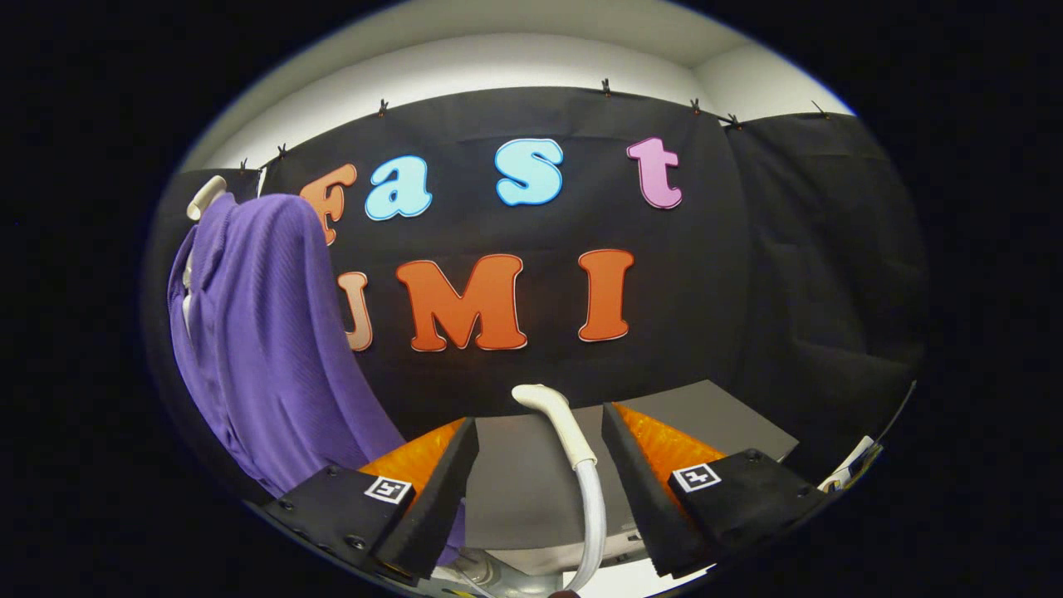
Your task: Iron the clothes twice with a garment steamer, once on the left side and once on the right side.
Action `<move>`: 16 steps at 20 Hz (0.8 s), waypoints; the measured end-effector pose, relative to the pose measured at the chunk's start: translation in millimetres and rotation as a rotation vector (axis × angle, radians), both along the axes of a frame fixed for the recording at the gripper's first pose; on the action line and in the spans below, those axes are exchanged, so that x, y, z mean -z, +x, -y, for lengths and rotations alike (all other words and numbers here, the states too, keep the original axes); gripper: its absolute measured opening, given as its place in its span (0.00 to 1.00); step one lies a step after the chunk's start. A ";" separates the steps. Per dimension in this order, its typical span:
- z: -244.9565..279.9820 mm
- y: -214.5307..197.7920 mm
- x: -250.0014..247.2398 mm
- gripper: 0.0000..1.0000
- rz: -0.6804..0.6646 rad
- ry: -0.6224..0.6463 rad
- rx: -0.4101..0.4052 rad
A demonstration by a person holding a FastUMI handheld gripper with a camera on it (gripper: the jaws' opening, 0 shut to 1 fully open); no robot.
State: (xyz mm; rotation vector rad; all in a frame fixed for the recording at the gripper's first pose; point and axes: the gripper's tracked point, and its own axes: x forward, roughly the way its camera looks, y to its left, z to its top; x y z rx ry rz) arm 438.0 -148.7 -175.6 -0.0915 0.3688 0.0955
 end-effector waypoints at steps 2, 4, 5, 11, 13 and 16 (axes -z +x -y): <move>11.2 38.9 31.5 0.98 -0.048 -0.033 0.001; 22.7 74.3 62.4 0.99 -0.093 -0.056 0.004; 25.4 89.6 78.0 0.99 -0.117 -0.059 0.005; 44.8 141.6 151.7 0.99 -0.268 -0.029 0.026; 49.6 146.3 173.6 0.99 -0.326 -0.031 0.035; 49.2 147.8 197.0 0.99 -0.385 -0.029 0.029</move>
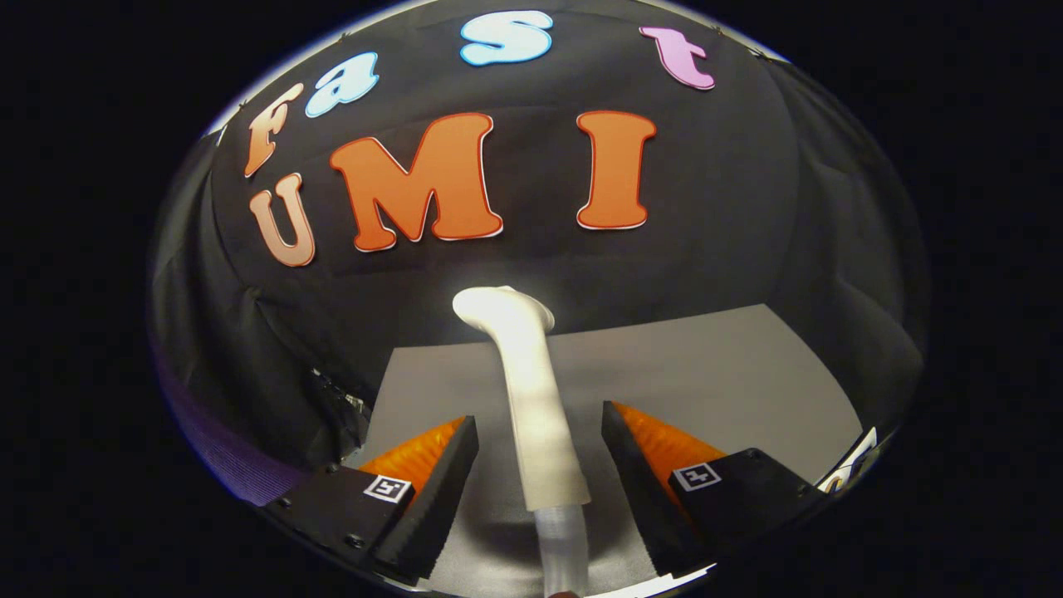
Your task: Iron the clothes twice with a garment steamer, once on the left side and once on the right side.
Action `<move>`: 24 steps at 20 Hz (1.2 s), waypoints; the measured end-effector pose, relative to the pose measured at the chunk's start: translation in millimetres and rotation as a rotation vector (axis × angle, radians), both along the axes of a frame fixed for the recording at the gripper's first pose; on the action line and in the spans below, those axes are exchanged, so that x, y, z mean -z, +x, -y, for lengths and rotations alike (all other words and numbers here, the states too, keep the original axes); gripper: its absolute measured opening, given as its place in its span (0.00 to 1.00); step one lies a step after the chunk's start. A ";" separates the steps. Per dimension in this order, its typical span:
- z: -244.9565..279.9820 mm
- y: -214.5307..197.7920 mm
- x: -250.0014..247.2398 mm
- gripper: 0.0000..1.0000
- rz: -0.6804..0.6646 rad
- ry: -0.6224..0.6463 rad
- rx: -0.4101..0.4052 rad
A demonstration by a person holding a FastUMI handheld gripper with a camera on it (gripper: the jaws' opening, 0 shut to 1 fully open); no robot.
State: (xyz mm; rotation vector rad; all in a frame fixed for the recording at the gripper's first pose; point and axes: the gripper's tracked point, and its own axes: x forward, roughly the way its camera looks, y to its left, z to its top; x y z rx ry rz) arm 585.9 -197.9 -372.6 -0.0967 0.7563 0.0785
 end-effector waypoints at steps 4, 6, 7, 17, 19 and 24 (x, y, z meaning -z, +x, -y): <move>1.8 2.2 15.1 0.99 -0.054 0.023 0.022; -1.3 1.0 21.9 0.92 -0.075 0.037 0.014; -1.3 0.4 25.2 0.86 -0.086 0.032 0.016; 13.8 -26.0 5.9 0.47 0.003 0.063 0.141; 10.9 -41.2 -2.1 0.47 0.028 0.107 0.161; -3.4 -82.9 -55.9 0.47 0.135 0.125 0.149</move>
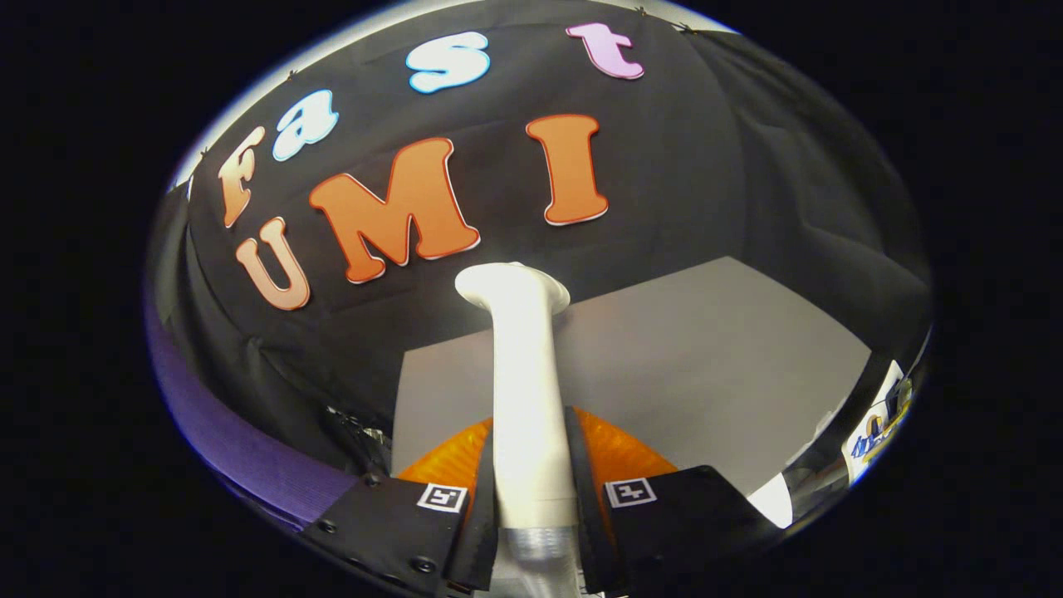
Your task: Iron the clothes twice with a garment steamer, once on the left side and once on the right side.
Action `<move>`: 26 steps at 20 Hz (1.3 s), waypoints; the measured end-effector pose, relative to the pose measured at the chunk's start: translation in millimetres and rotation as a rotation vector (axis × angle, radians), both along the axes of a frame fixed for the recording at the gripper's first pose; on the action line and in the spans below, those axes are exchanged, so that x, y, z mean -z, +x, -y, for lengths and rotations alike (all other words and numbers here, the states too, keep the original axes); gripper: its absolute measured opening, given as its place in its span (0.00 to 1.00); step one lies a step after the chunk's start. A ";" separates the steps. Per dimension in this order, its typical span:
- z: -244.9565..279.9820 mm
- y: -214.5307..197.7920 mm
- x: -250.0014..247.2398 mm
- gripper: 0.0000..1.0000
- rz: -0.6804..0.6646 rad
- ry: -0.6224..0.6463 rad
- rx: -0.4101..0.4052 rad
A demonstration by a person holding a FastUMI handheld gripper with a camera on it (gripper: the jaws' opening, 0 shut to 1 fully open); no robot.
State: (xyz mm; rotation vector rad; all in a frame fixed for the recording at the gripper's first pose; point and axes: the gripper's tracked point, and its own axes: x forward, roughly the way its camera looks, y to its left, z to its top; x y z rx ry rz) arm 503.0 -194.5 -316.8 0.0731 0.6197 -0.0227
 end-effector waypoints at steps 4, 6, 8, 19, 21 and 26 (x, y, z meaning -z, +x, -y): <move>-20.3 -43.7 -66.2 0.47 0.112 0.031 -0.023; -27.9 -77.2 -95.5 0.47 0.171 0.031 -0.020; -36.9 -110.4 -125.4 0.47 0.228 0.047 -0.003; -135.4 -285.8 -223.4 0.46 0.439 0.004 0.019; -153.0 -314.9 -228.9 0.46 0.454 0.007 0.033; -203.8 -377.1 -238.1 0.46 0.500 0.009 0.044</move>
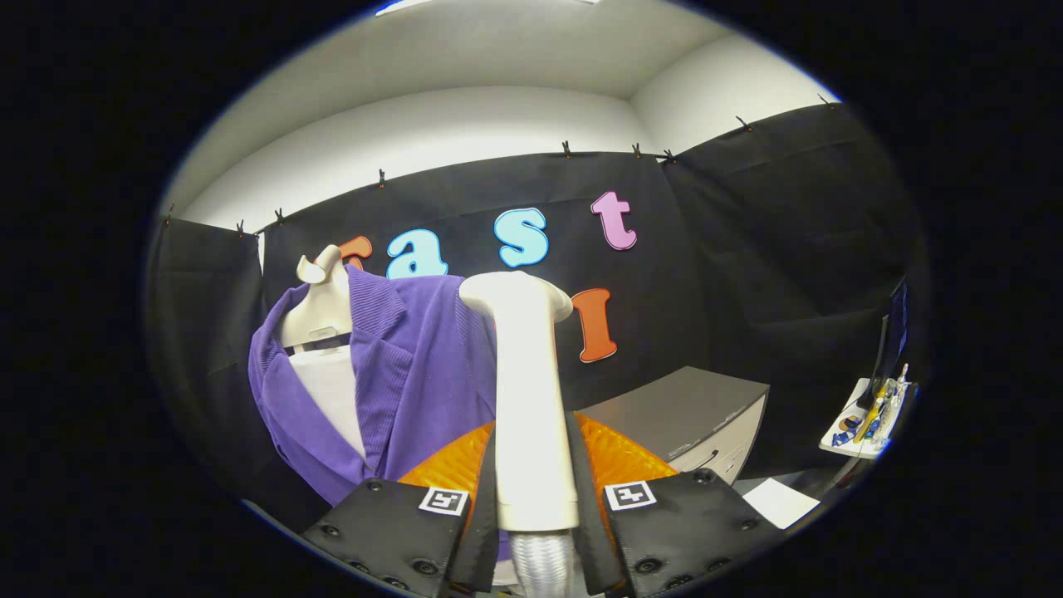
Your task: Iron the clothes twice with a garment steamer, once on the left side and once on the right side.
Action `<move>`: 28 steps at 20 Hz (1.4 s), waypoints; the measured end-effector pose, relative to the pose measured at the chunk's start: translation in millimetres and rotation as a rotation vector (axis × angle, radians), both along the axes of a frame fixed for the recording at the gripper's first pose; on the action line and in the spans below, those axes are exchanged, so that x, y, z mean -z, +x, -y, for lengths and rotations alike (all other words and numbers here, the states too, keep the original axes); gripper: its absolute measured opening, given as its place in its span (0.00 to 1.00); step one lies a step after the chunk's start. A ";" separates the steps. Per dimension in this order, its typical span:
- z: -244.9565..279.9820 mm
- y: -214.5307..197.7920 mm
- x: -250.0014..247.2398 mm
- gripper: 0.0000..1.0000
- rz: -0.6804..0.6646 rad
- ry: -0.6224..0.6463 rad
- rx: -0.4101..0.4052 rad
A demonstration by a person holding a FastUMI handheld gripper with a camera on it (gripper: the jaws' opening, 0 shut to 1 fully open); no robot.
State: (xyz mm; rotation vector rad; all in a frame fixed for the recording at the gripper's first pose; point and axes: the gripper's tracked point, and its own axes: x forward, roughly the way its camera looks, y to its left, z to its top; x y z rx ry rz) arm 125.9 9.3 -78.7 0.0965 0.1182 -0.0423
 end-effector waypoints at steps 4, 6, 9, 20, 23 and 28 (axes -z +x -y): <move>-45.8 -25.5 -0.4 0.46 0.026 -0.039 -0.009; -70.8 -30.2 5.7 0.46 0.018 -0.040 -0.026; -101.8 -27.4 20.9 0.46 -0.005 -0.045 -0.048; -126.0 -8.3 87.2 0.46 -0.051 -0.130 0.001; -123.7 -13.3 104.3 0.46 -0.066 -0.124 0.012; -115.4 -18.7 151.8 0.47 -0.138 -0.108 0.017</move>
